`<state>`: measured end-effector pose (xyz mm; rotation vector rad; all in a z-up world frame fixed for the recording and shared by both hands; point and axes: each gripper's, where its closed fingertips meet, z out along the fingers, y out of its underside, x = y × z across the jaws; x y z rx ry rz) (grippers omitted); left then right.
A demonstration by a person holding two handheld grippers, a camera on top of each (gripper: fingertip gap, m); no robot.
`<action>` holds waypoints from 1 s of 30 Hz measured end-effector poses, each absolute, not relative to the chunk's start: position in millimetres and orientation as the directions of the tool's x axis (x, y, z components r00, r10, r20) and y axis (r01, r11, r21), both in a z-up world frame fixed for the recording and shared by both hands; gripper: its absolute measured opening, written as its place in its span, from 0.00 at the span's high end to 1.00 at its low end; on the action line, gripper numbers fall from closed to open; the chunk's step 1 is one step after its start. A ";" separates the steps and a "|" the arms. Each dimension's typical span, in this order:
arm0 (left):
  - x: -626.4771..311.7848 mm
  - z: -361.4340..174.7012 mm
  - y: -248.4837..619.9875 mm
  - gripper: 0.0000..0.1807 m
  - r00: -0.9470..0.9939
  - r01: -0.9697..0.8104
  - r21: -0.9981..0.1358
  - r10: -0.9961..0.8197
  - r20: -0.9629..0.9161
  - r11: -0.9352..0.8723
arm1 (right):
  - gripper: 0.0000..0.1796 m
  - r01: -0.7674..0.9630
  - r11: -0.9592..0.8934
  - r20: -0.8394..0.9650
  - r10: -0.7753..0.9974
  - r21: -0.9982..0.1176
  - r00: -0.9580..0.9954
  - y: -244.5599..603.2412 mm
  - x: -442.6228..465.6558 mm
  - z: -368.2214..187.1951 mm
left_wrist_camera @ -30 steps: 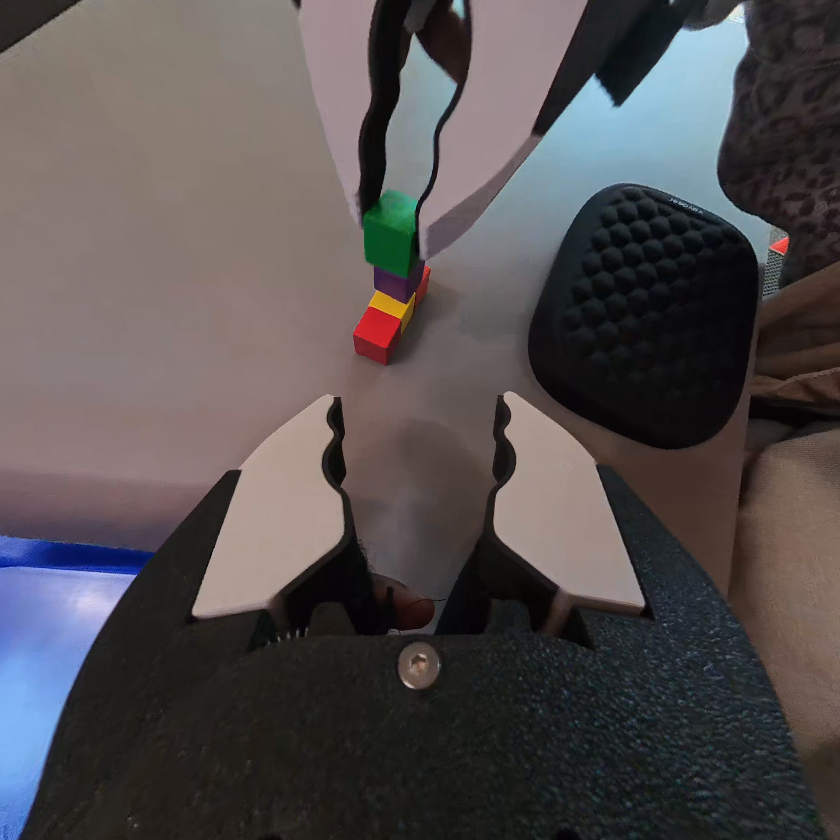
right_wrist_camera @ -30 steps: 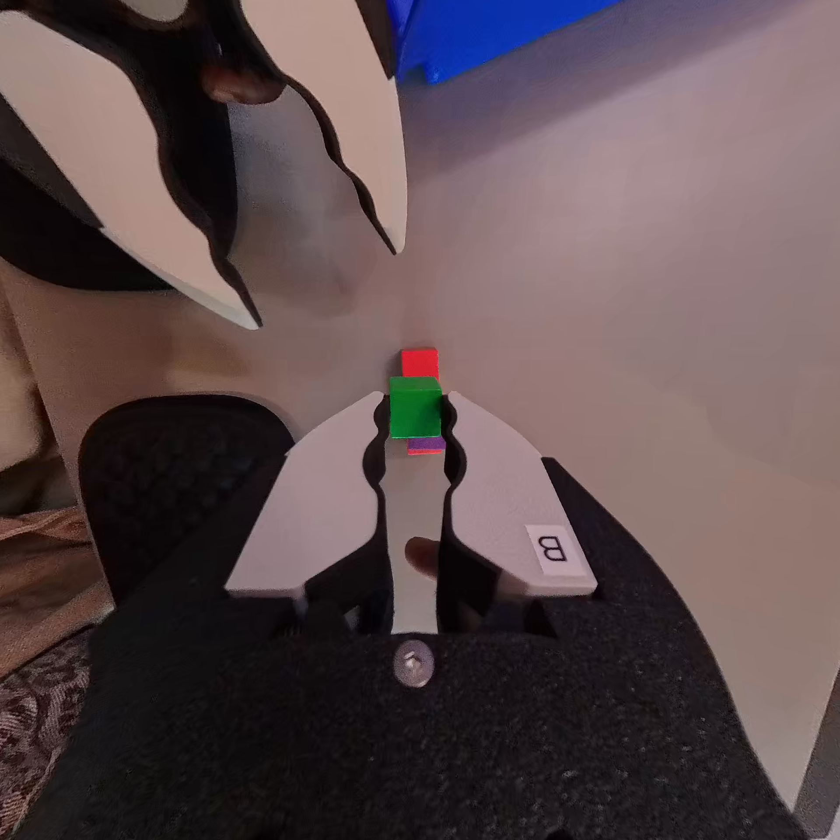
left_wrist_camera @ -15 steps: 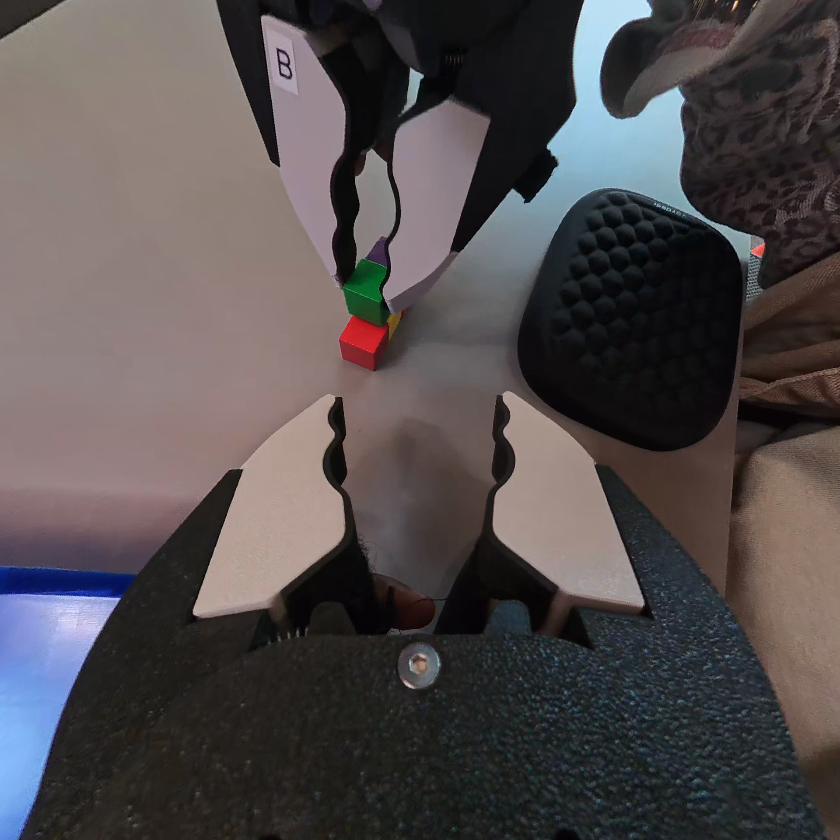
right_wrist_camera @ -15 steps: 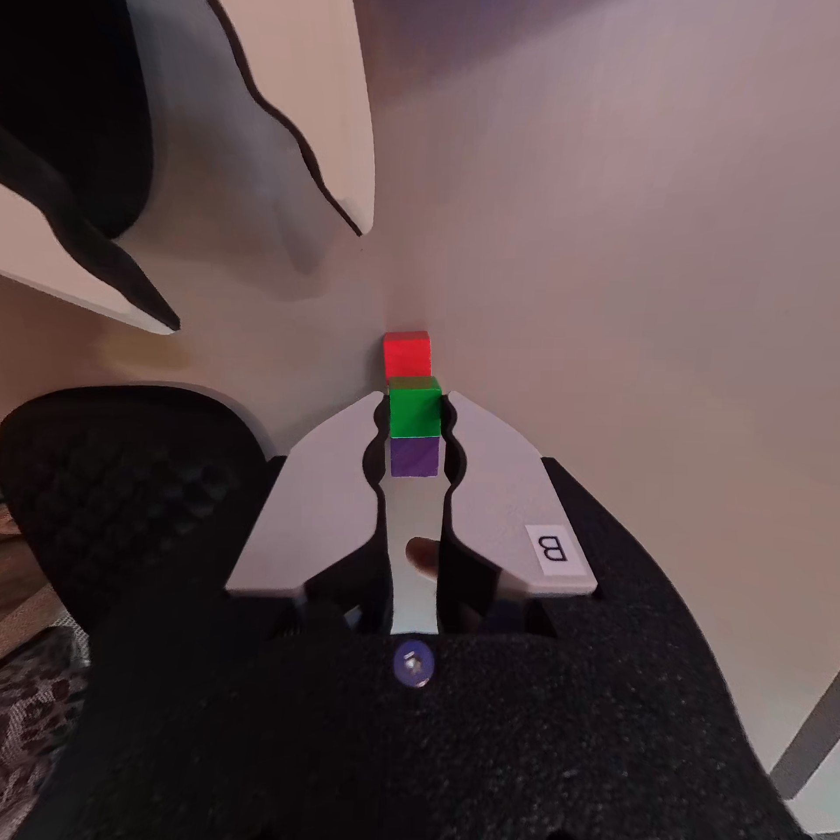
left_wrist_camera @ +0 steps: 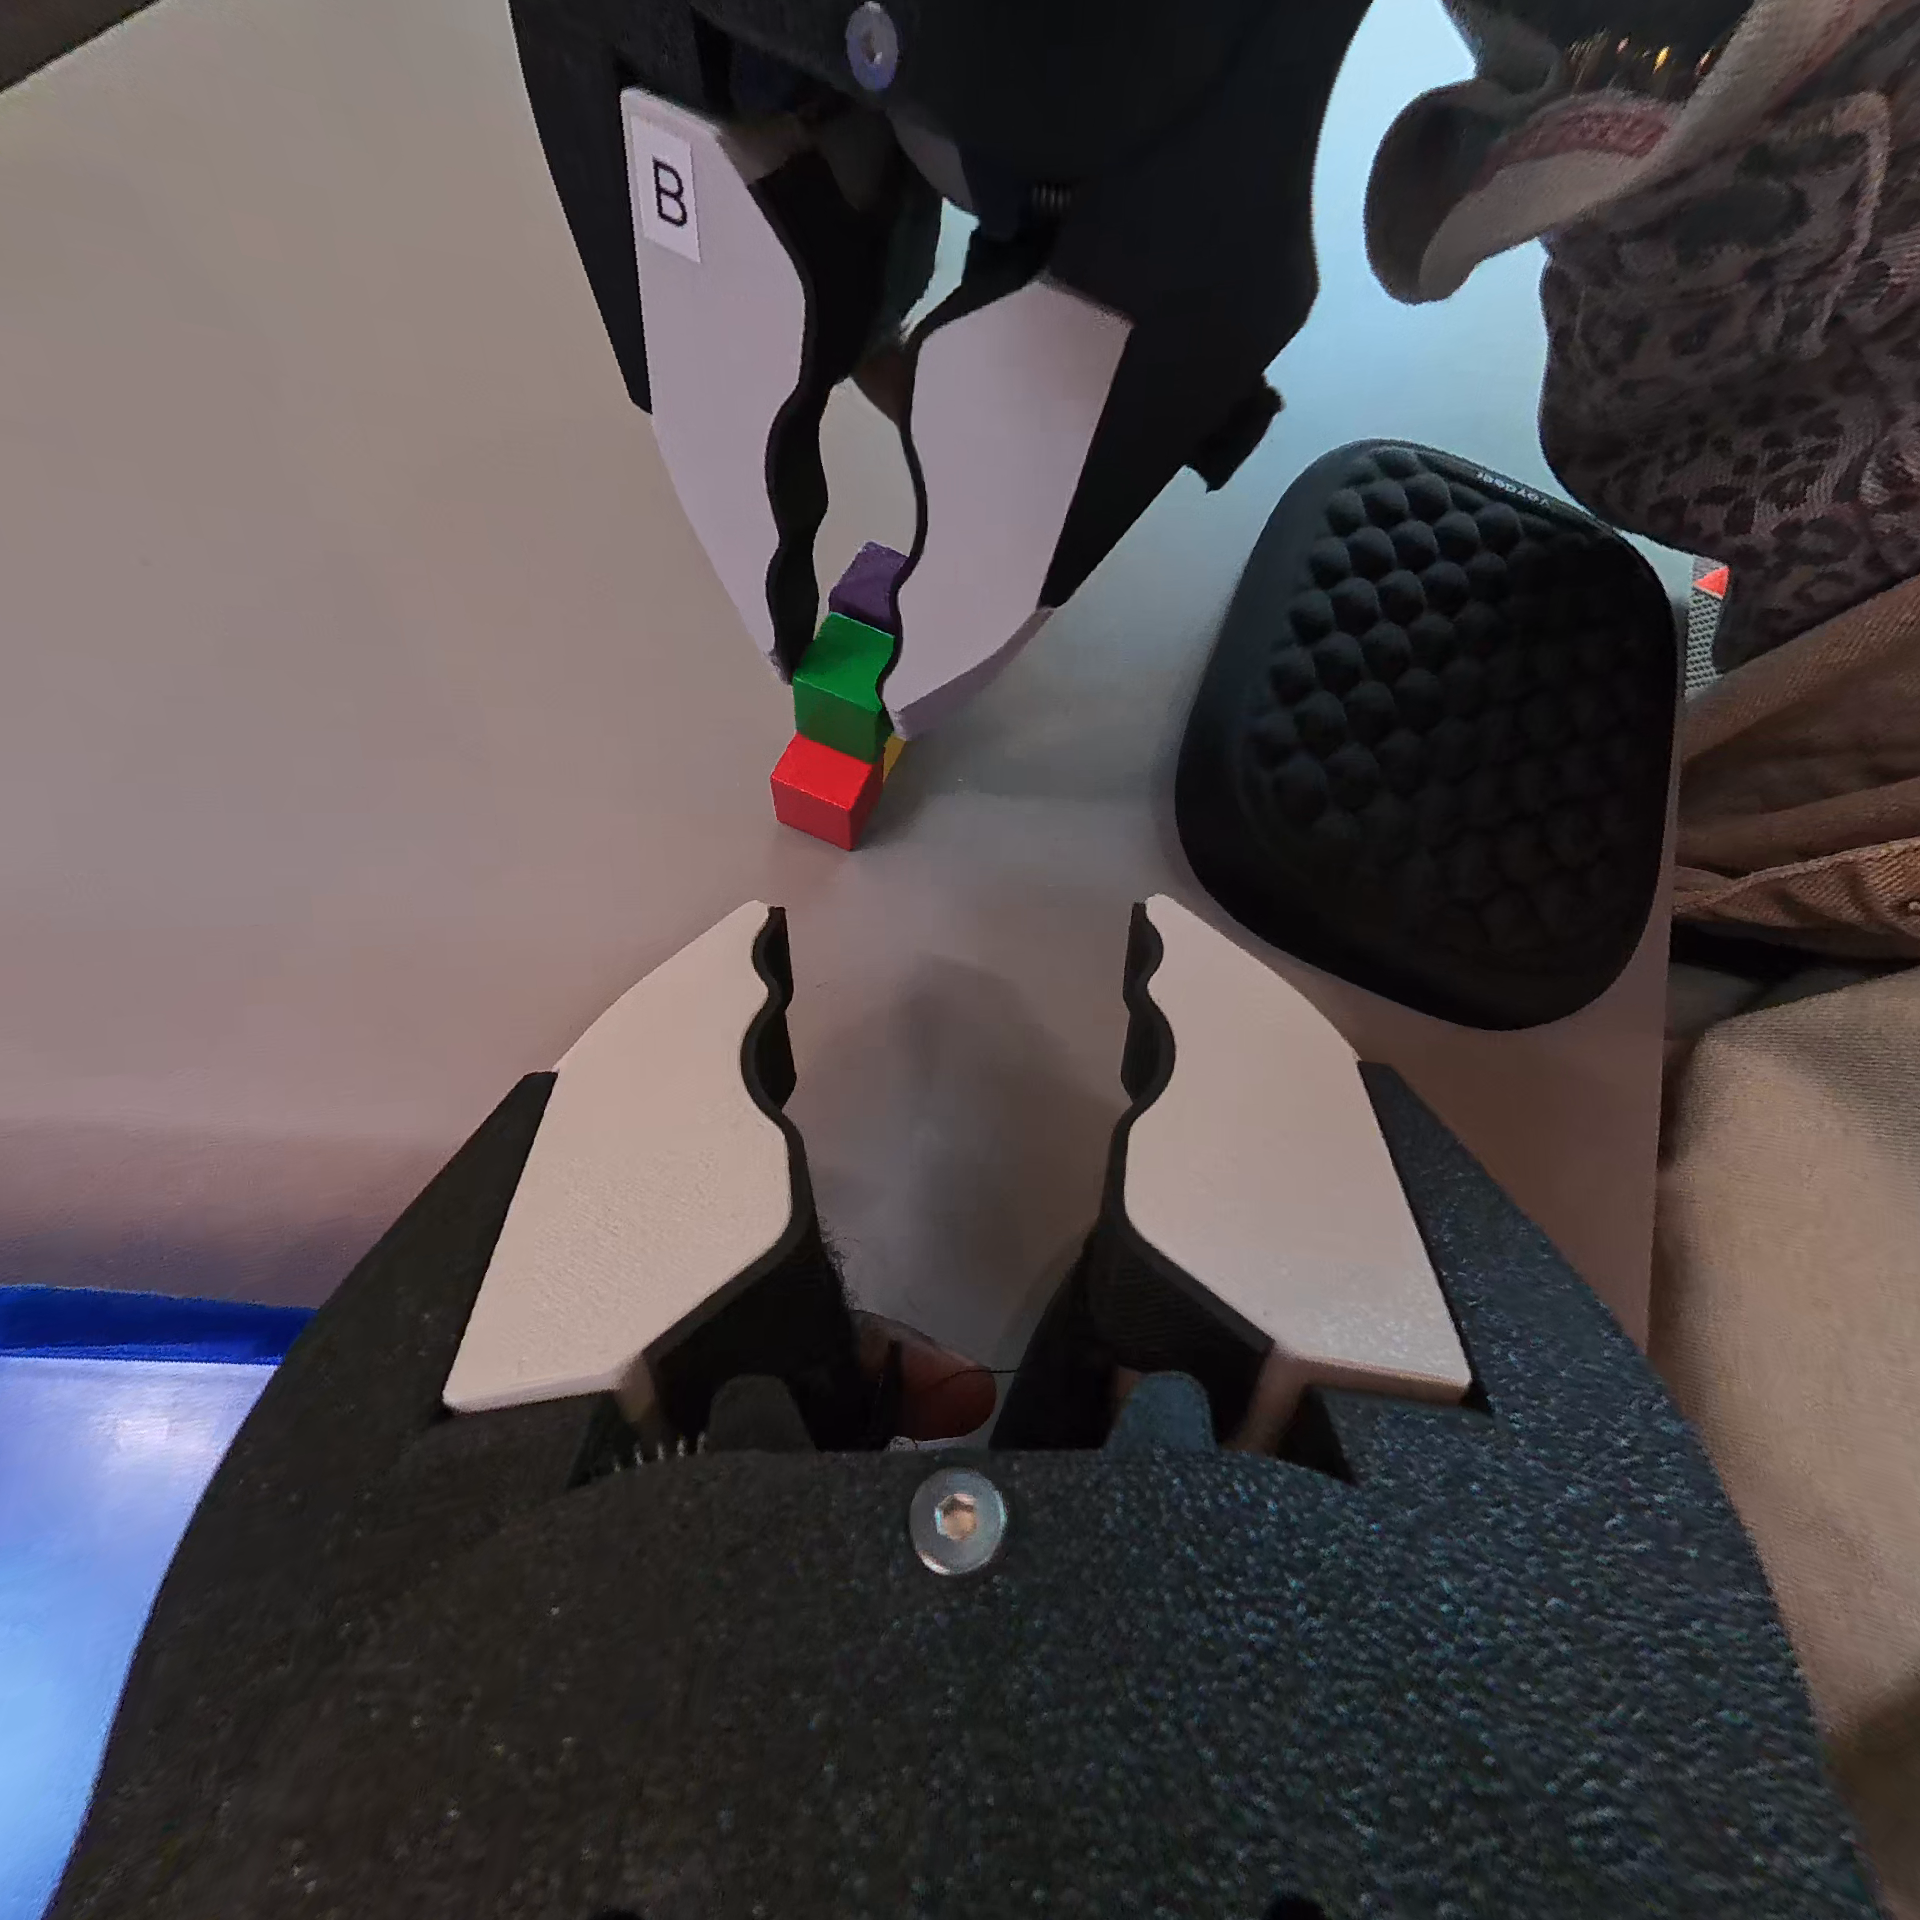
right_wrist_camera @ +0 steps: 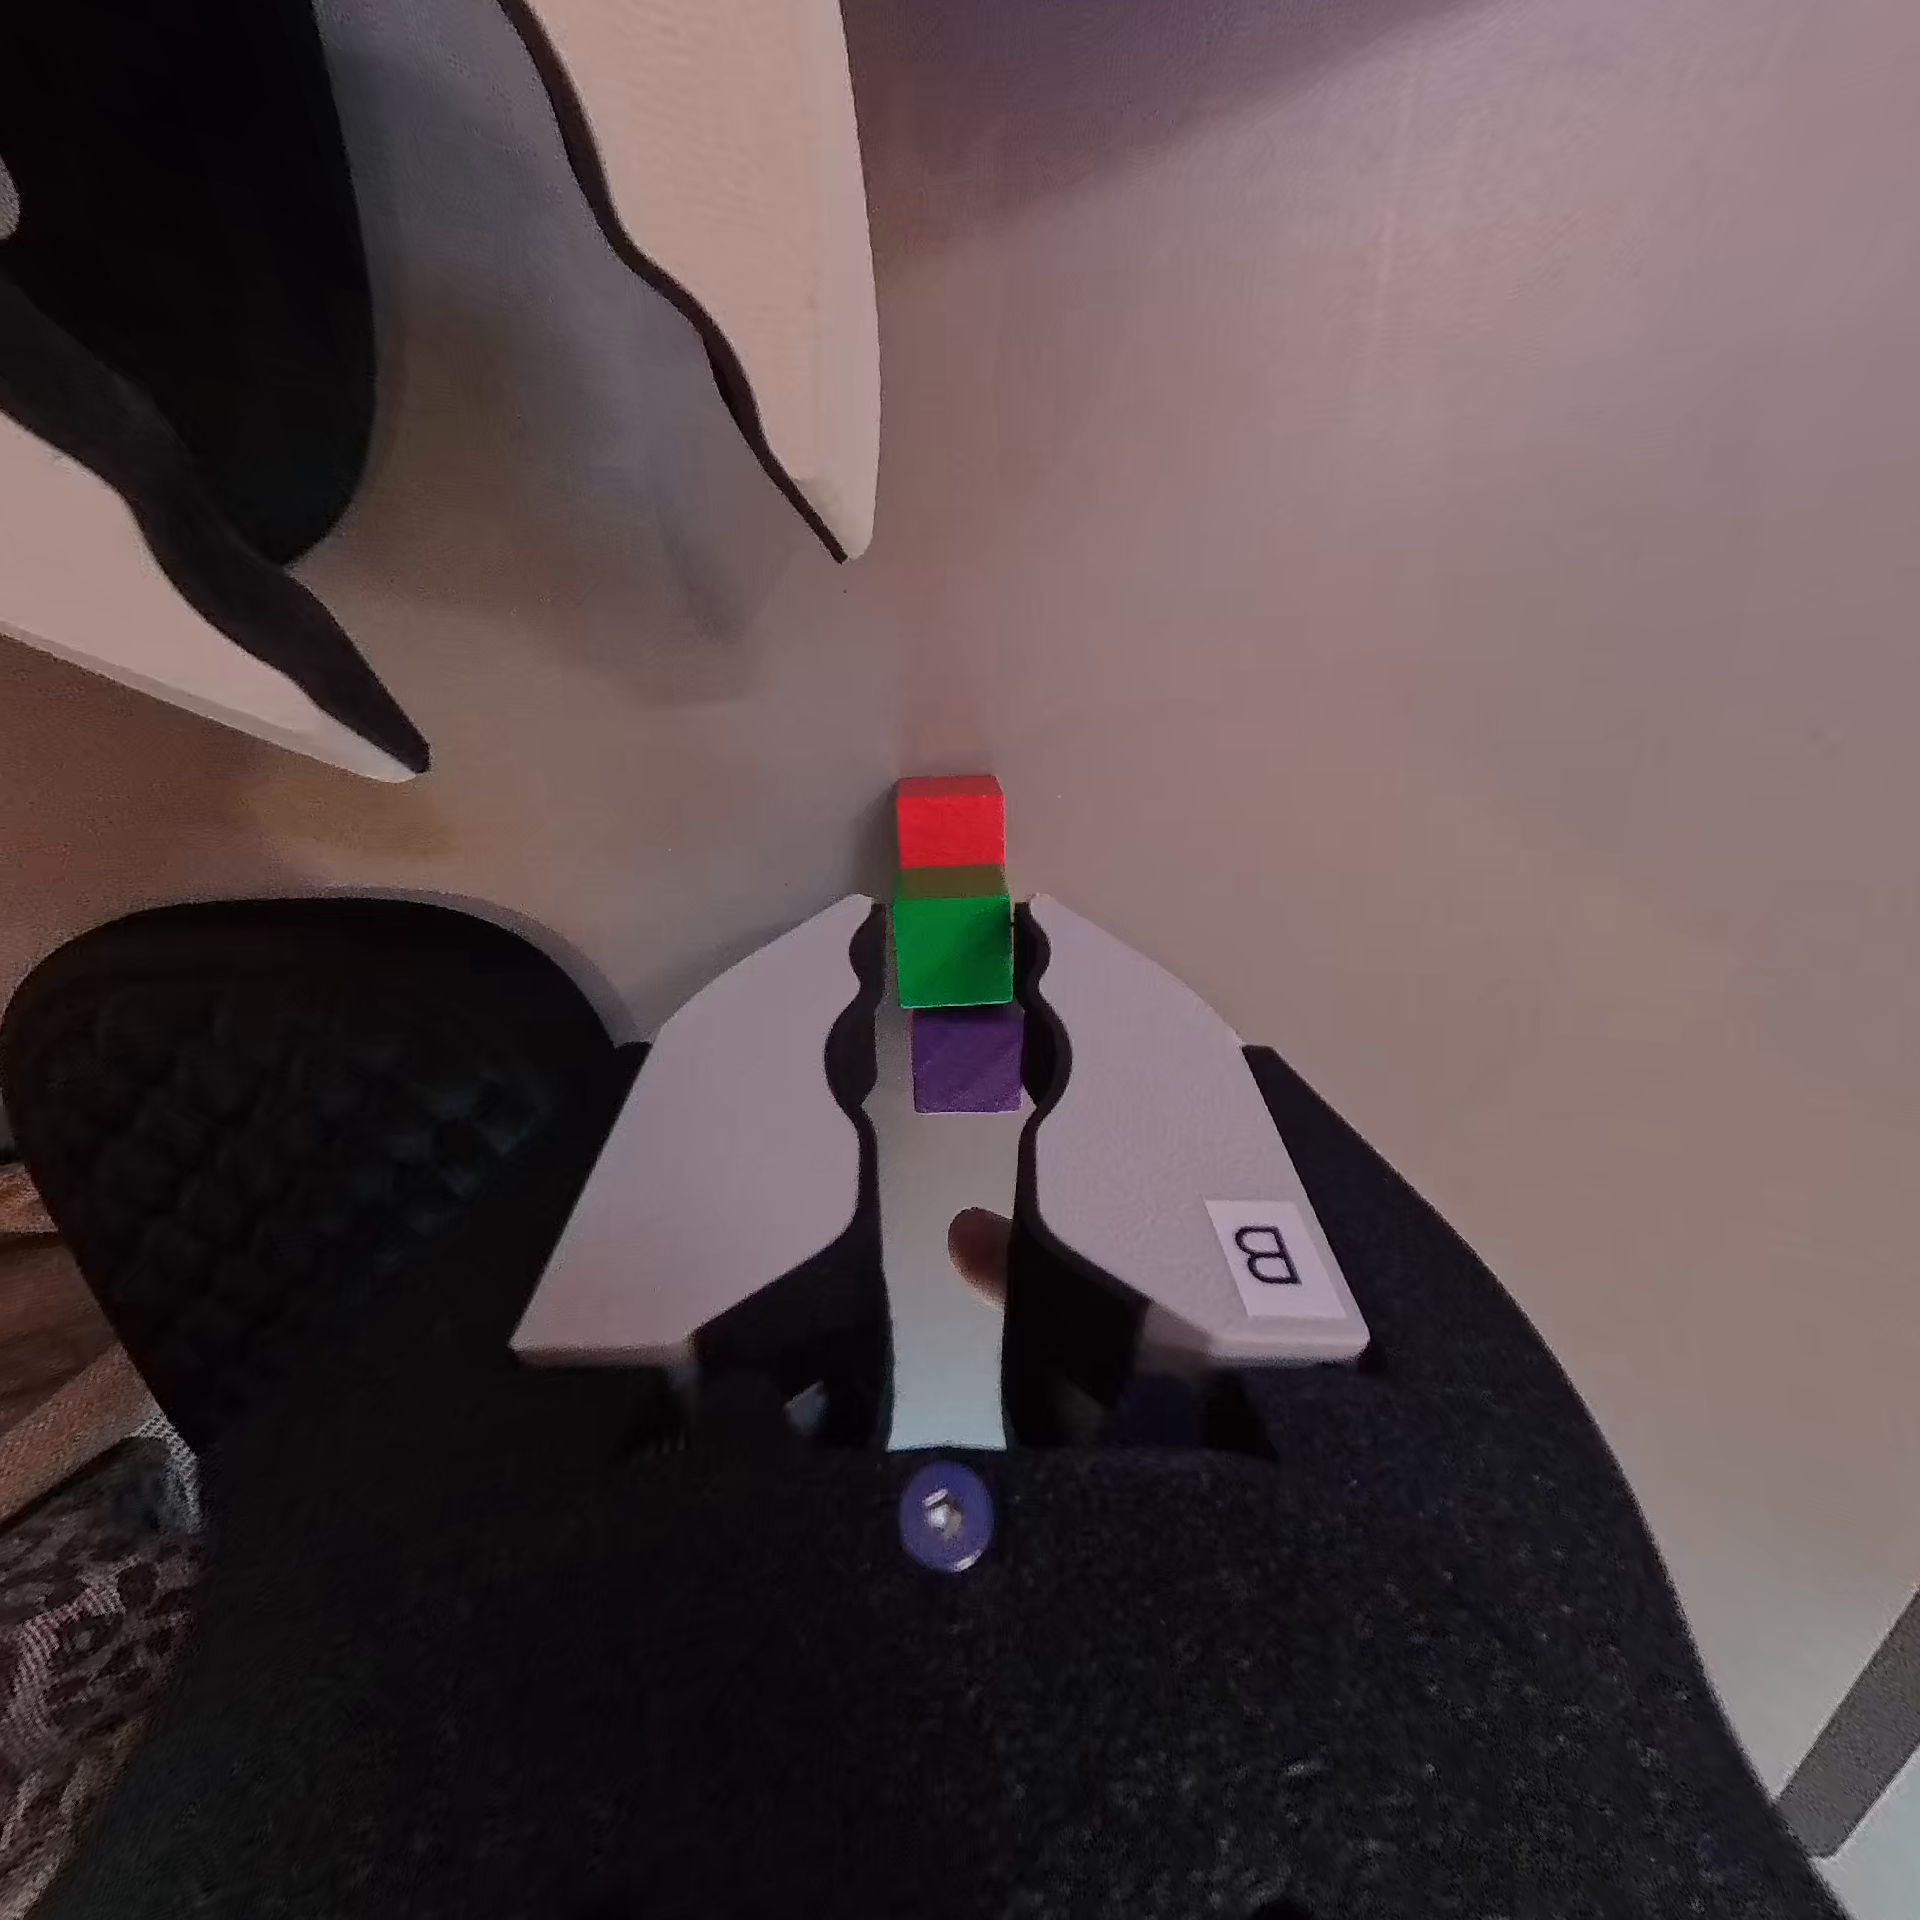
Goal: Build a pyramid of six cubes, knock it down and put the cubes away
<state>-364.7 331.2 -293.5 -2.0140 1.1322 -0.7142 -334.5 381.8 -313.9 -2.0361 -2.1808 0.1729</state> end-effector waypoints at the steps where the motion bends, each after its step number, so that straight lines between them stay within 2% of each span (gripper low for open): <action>1: -365.1 -294.0 331.3 0.66 0.465 -0.489 -0.792 -0.877 0.119 -0.367 | 0.86 0.979 0.071 0.031 0.997 -0.191 -0.066 381.7 -335.1 -313.5; 6: -365.2 -296.2 330.8 0.66 0.465 -0.499 -0.784 -0.877 0.116 -0.369 | 0.83 0.981 0.055 0.050 0.998 -0.187 -0.046 384.3 -331.3 -308.9; 11: -365.8 -298.4 331.1 0.66 0.467 -0.504 -0.780 -0.877 0.115 -0.371 | 0.78 0.955 0.054 0.075 0.997 -0.291 -0.034 389.4 -317.0 -290.6; 14: -365.3 -298.1 330.5 0.67 0.465 -0.504 -0.782 -0.878 0.114 -0.368 | 0.78 0.955 0.058 0.061 0.997 -0.290 -0.042 389.2 -303.3 -299.9; 23: -363.8 -297.9 329.7 0.68 0.462 -0.499 -0.782 -0.878 0.124 -0.373 | 0.88 0.938 0.103 0.066 0.994 -0.330 -0.086 388.2 -304.4 -312.8; 30: -362.6 -298.8 329.6 0.68 0.460 -0.501 -0.779 -0.878 0.130 -0.377 | 0.88 0.935 0.123 0.066 0.992 -0.332 -0.107 385.4 -304.7 -312.4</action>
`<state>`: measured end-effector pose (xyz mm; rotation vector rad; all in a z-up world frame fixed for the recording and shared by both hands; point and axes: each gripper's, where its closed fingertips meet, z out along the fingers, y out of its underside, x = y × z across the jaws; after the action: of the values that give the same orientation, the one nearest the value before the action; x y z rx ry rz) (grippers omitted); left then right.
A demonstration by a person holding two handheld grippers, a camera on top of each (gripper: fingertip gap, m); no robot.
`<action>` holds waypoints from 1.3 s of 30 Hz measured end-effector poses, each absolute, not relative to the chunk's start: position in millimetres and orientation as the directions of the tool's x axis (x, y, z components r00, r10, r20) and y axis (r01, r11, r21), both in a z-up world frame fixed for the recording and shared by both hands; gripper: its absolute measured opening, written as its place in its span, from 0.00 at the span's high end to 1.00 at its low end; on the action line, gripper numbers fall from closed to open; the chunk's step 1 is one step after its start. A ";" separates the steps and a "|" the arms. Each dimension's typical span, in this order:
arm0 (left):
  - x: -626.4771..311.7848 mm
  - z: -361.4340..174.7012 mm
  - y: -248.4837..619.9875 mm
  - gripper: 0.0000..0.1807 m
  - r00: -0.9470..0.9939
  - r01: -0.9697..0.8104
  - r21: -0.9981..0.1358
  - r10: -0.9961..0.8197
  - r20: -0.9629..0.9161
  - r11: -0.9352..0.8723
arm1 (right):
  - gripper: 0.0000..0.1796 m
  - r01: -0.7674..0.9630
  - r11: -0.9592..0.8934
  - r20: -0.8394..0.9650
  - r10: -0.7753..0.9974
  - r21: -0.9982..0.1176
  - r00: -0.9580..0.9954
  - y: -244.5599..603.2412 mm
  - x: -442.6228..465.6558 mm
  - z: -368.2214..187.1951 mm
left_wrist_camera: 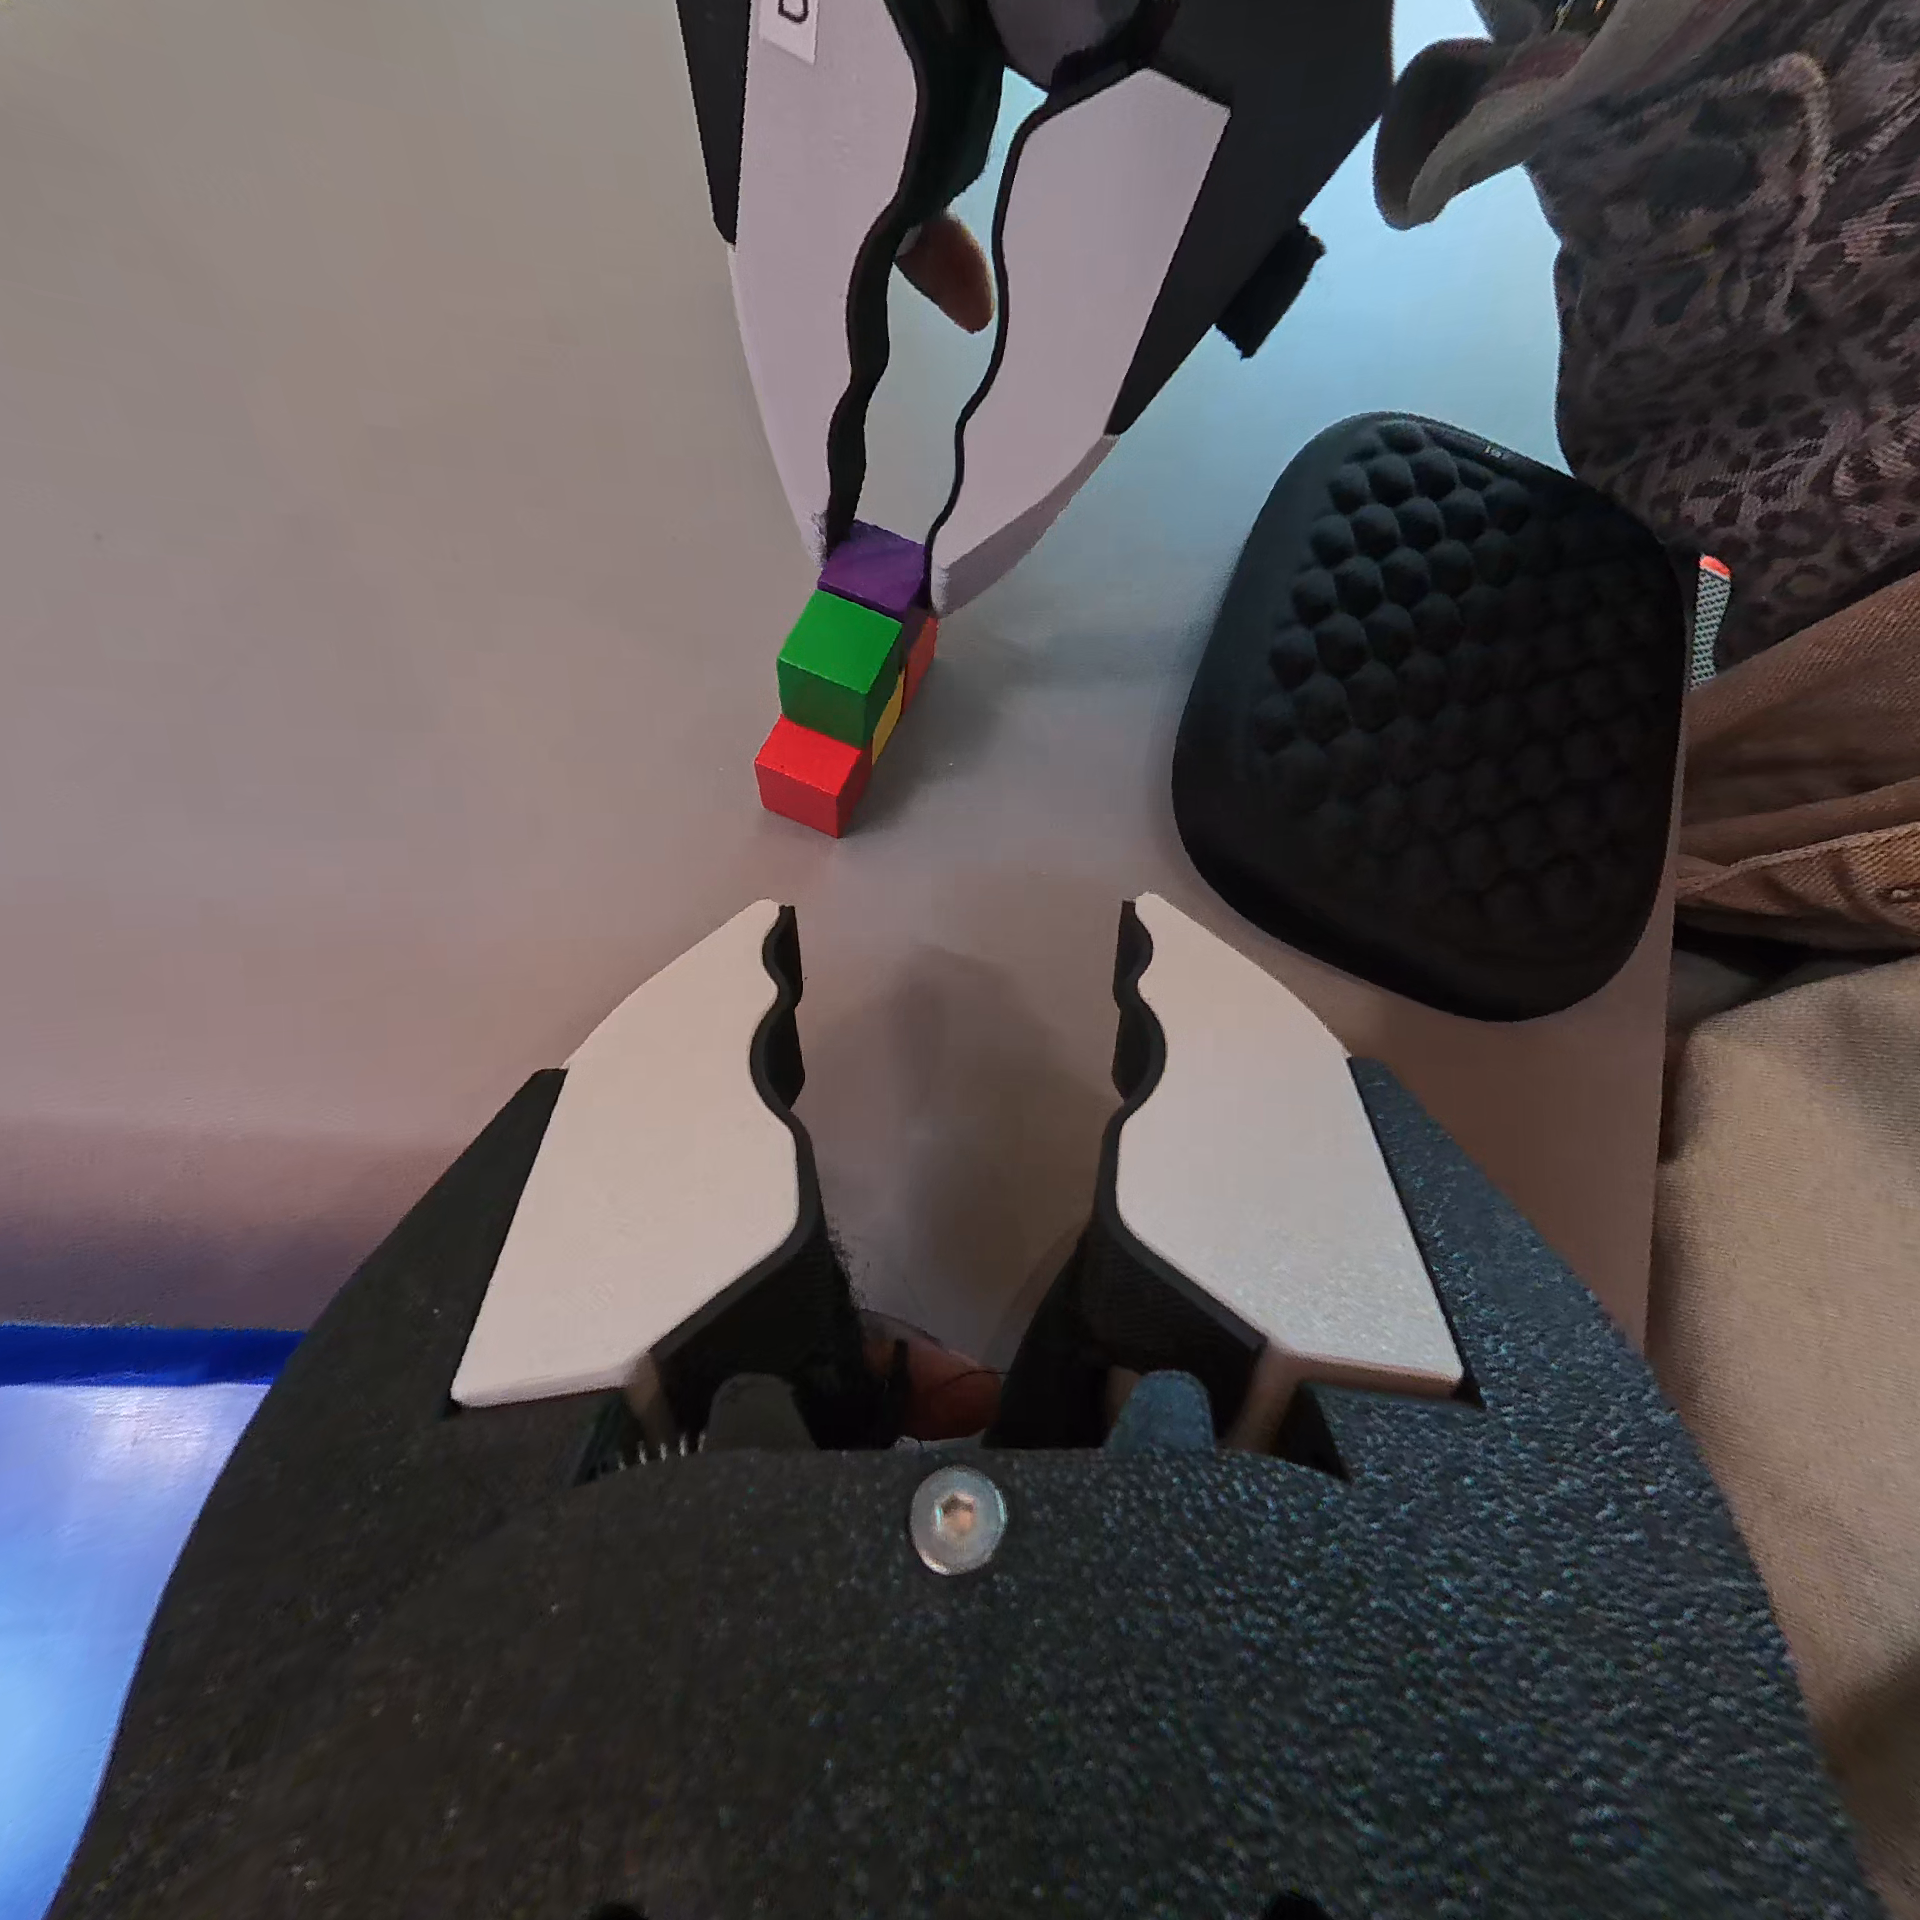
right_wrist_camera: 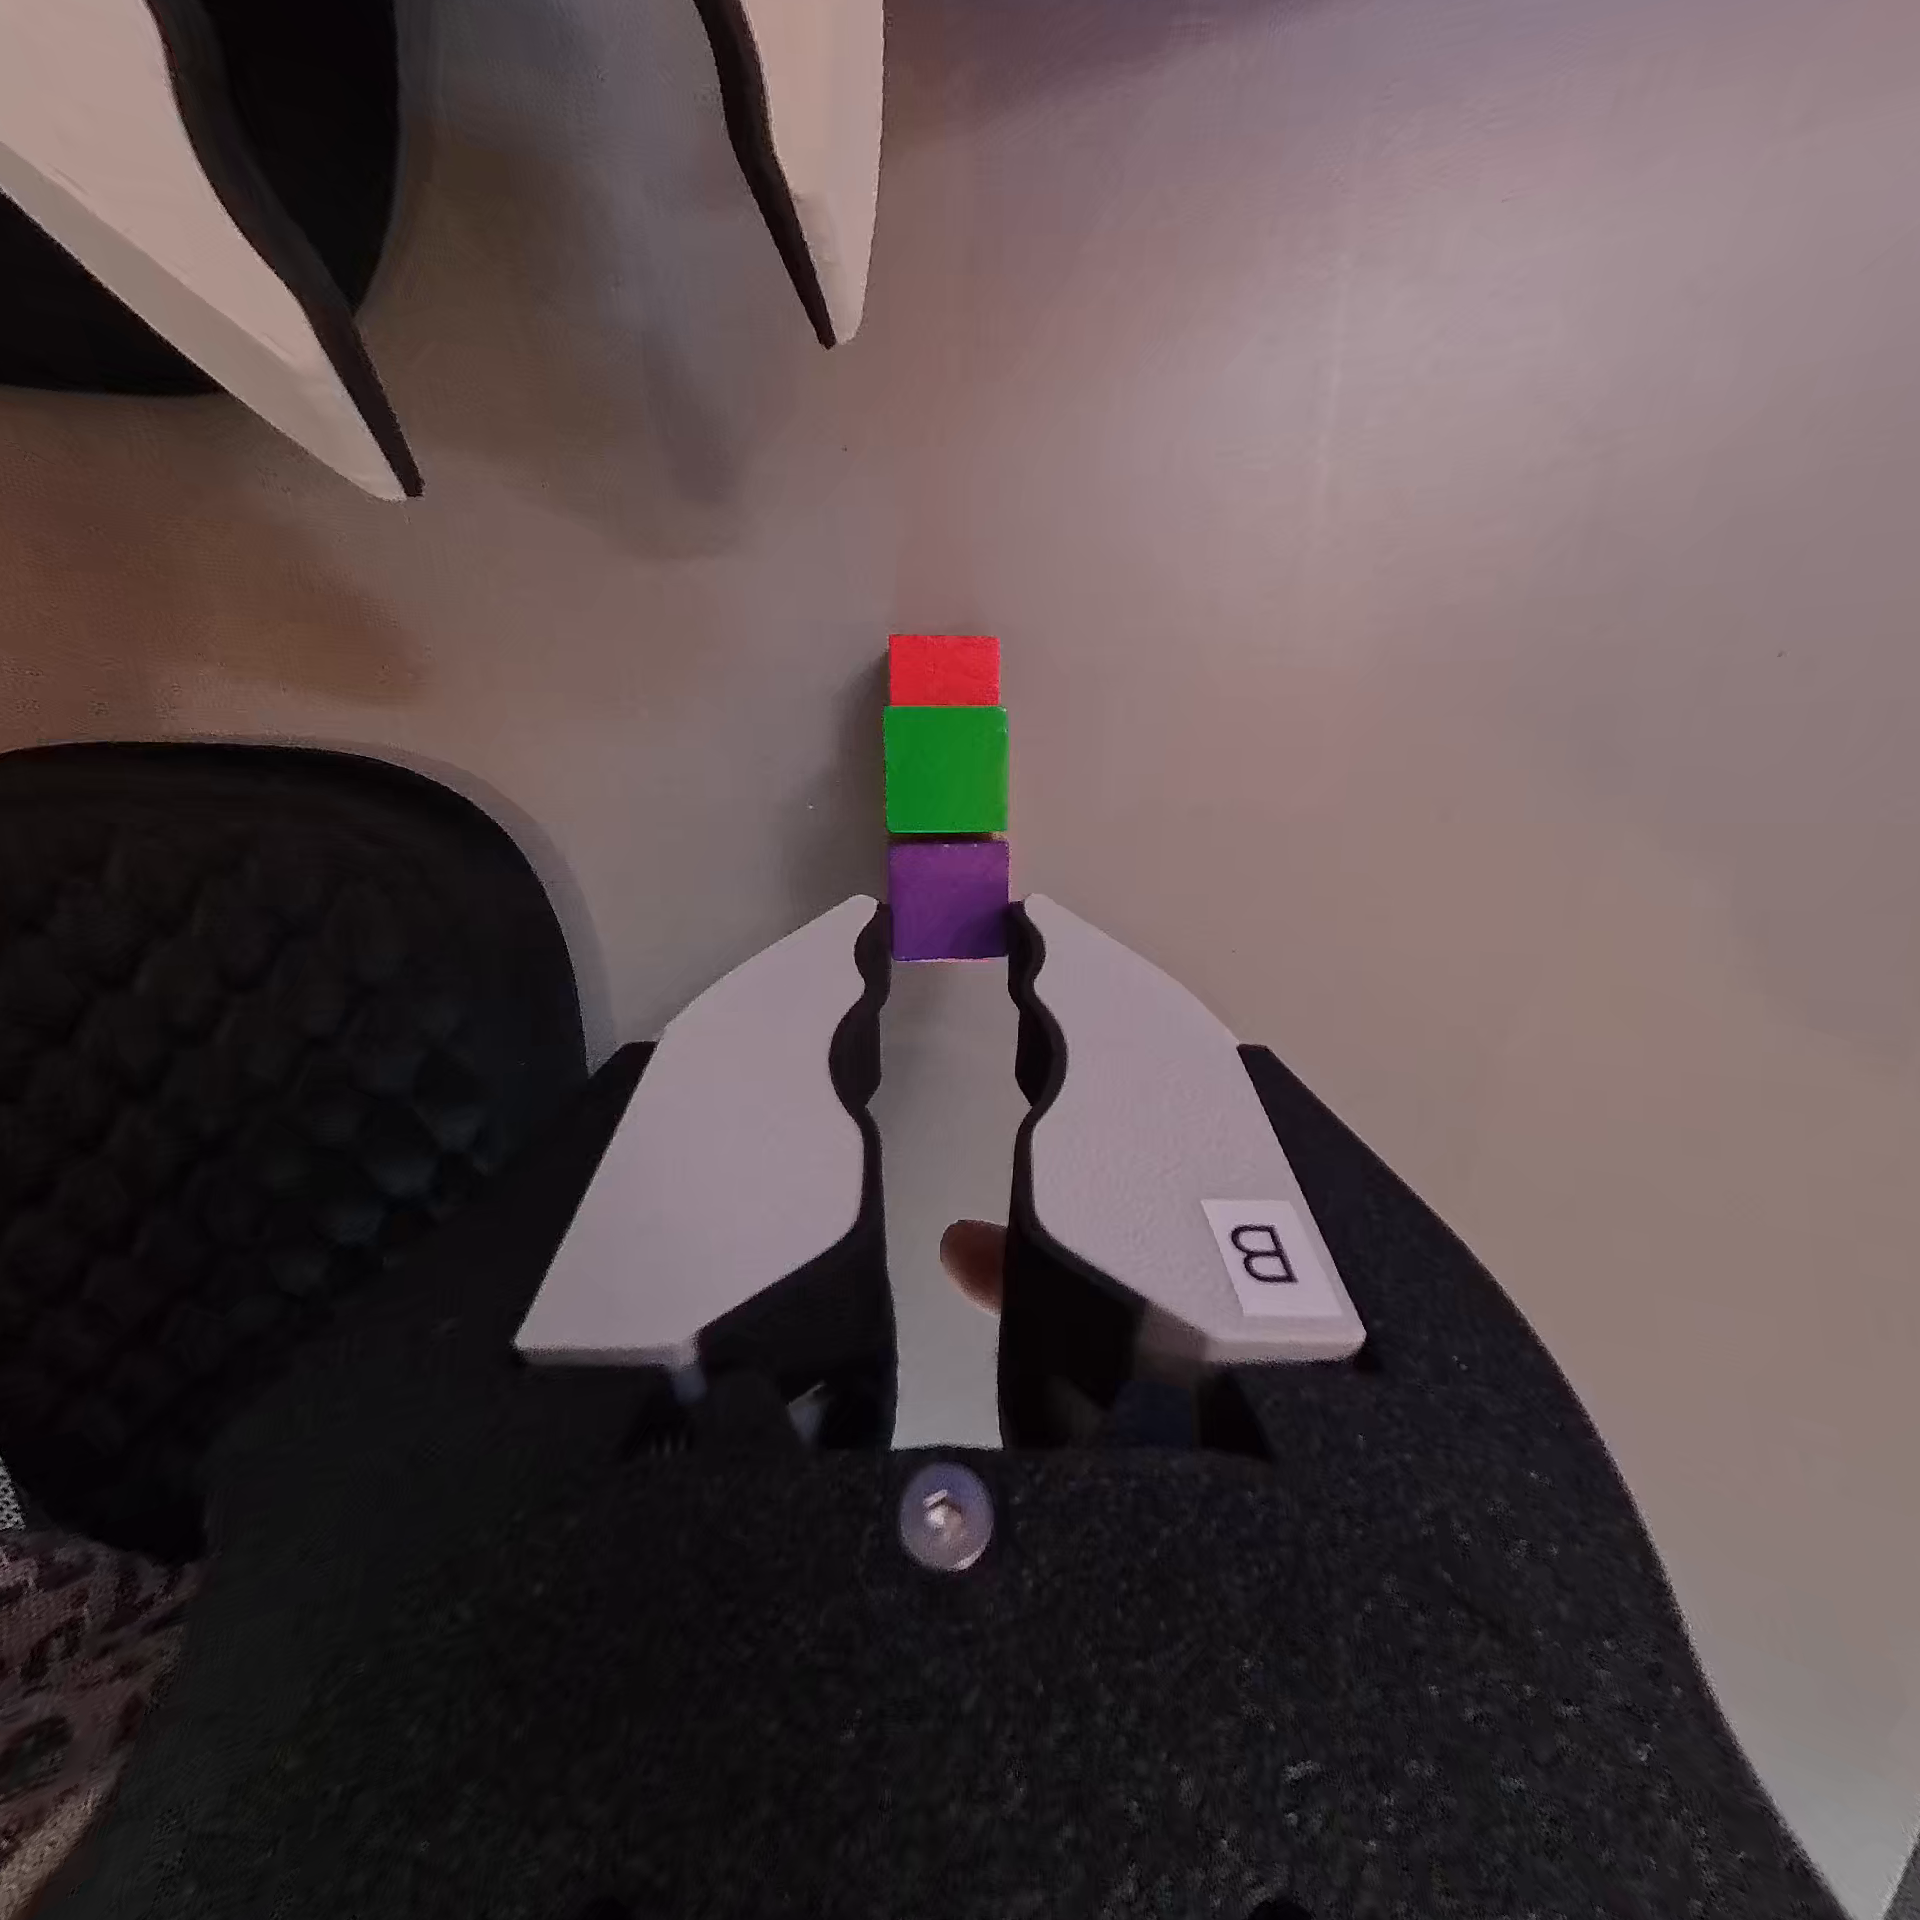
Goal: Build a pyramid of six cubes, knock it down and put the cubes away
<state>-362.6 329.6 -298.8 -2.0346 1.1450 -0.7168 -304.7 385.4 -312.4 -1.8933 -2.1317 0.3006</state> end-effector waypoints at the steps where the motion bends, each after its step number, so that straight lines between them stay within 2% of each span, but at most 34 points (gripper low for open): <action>1: -362.5 -299.2 329.5 0.68 0.460 -0.501 -0.778 -0.878 0.130 -0.378 | 0.88 0.935 0.121 0.065 0.992 -0.334 -0.105 385.2 -304.9 -312.5; 14: -362.8 -300.0 330.2 0.68 0.461 -0.502 -0.778 -0.878 0.129 -0.377 | 0.88 0.933 0.092 0.054 0.996 -0.348 -0.078 384.4 -309.0 -313.3; 19: -361.0 -296.6 328.3 0.67 0.458 -0.486 -0.785 -0.877 0.145 -0.384 | 0.84 0.931 0.075 0.045 0.997 -0.357 -0.063 384.9 -309.6 -313.2; 23: -369.8 -273.4 332.9 0.67 0.495 -0.426 -0.824 -0.859 0.132 -0.372 | 0.81 0.904 0.041 0.069 0.998 -0.426 -0.013 386.8 -310.7 -301.3; 27: -432.2 -238.8 359.0 0.70 0.655 -0.448 -0.813 -0.756 -0.014 -0.373 | 0.78 0.831 0.007 0.089 0.995 -0.557 0.051 380.0 -306.4 -279.7; 29: -484.0 -227.6 378.4 0.71 0.714 -0.549 -0.730 -0.682 -0.157 -0.407 | 0.78 0.783 0.005 0.085 0.994 -0.622 0.061 372.2 -304.1 -272.7; 32: -564.9 -223.3 404.6 0.73 0.629 -0.767 -0.436 -0.686 -0.366 -0.471 | 0.78 0.727 -0.001 0.068 0.995 -0.686 0.066 363.4 -300.3 -269.4; 35: -618.9 -235.6 431.3 0.75 0.428 -0.902 -0.108 -0.827 -0.365 -0.419 | 0.78 0.698 -0.015 0.054 0.996 -0.716 0.076 360.9 -295.8 -272.7; 39: -669.5 -269.9 465.3 0.73 0.318 -0.892 0.227 -0.900 -0.297 -0.390 | 0.78 0.676 -0.037 0.042 0.994 -0.736 0.100 362.4 -289.8 -277.1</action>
<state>-669.5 465.3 -269.9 -2.5677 1.7462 0.6011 -289.8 362.4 -277.1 -1.7767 -1.6370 0.6746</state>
